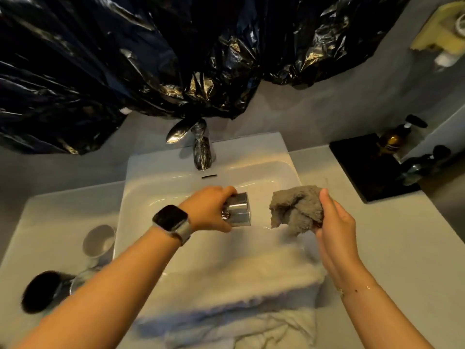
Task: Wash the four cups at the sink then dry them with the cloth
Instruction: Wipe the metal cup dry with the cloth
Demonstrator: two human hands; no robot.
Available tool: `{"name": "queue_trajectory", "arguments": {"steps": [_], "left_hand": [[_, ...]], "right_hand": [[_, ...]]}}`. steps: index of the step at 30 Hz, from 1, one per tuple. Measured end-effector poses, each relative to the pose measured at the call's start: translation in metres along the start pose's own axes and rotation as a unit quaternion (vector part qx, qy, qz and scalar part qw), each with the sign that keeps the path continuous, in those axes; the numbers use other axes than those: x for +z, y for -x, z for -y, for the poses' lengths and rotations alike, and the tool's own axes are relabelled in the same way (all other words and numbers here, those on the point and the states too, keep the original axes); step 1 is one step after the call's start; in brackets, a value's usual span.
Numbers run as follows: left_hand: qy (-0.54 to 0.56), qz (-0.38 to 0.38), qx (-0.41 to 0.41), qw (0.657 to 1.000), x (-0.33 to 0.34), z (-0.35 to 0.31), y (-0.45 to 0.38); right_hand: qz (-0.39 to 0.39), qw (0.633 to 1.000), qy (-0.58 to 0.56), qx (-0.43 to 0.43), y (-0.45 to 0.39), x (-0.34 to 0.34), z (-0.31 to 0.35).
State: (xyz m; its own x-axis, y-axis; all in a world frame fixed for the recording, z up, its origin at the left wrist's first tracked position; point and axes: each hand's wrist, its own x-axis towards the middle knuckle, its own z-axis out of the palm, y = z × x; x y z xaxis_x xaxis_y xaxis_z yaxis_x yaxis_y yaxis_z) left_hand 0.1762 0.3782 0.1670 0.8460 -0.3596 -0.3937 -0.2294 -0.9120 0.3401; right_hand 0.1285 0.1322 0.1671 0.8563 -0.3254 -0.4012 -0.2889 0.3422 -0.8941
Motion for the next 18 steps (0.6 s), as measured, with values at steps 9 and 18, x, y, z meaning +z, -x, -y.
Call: {"name": "queue_trajectory", "arguments": {"steps": [9,18], "left_hand": [[-0.258,0.202,-0.131,0.935,-0.024,0.012,-0.02],[-0.043,0.136,-0.107,0.984,-0.02,0.012,0.003]], "right_hand": [[0.019,1.0,0.008,0.016,0.02,-0.001,-0.014],[0.009,0.998,-0.031,0.062,0.017,0.006,-0.017]]}}
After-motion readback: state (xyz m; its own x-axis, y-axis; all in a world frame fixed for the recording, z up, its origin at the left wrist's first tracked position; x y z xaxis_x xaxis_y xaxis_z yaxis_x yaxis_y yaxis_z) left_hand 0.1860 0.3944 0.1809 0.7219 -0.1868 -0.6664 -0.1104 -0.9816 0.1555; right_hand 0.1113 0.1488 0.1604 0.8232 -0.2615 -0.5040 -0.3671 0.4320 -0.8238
